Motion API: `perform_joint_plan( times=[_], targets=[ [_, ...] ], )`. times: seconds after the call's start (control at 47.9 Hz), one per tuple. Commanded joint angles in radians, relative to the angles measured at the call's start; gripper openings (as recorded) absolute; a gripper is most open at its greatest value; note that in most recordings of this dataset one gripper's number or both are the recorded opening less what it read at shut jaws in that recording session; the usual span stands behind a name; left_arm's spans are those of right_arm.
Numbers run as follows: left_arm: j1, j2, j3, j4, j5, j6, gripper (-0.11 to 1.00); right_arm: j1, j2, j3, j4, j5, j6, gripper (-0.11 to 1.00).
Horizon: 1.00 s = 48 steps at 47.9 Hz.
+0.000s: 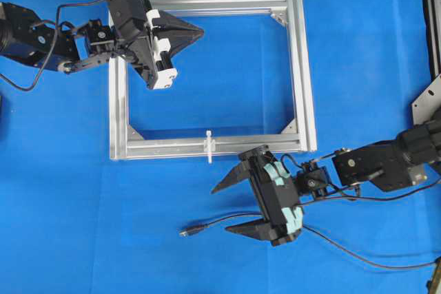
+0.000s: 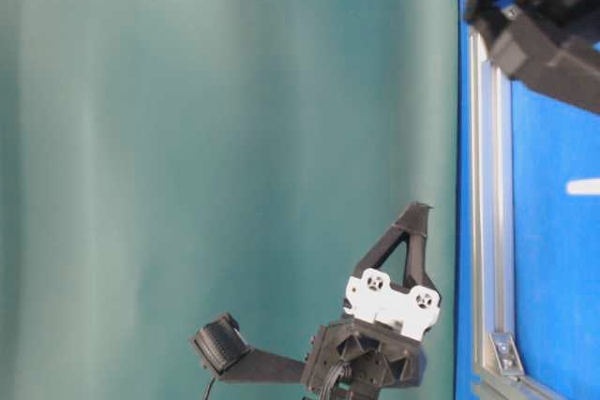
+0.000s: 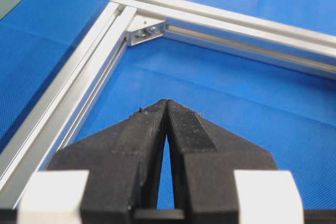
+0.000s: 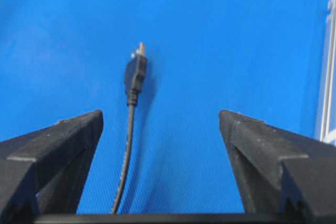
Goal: Insert the wire through the string loop located in the center.
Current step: 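Lower the right gripper onto the black USB cable near its plug and close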
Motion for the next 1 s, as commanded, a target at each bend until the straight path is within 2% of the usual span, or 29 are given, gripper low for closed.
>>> perform_joint_plan(
  times=[0.0,0.355,0.585,0.689,0.752,0.877,0.982],
  targets=[
    [-0.003,-0.031,-0.008,0.003,-0.006,-0.003,0.00,0.003,0.006,-0.018,0.015,-0.005,0.002,0.81],
    [-0.003,-0.031,-0.005,0.003,0.000,-0.005,0.00,0.003,0.101,-0.069,0.038,-0.003,0.002,0.81],
    [-0.003,-0.032,-0.005,0.003,0.000,-0.005,0.00,0.002,0.104,-0.064,0.049,0.002,0.002,0.81],
    [-0.003,-0.032,-0.005,0.003,0.000,-0.005,0.00,0.002,0.104,-0.069,0.049,0.005,-0.002,0.76],
    [-0.003,-0.031,-0.005,0.002,0.000,-0.006,0.00,0.002,0.104,-0.069,0.049,0.006,-0.003,0.65],
    [-0.003,-0.031,-0.005,0.002,0.000,-0.006,0.00,0.002,0.104,-0.069,0.049,0.018,-0.005,0.28],
    [-0.003,-0.031,-0.005,0.003,0.000,-0.006,0.00,0.002,0.104,-0.069,0.049,0.032,-0.005,0.07]
  ],
)
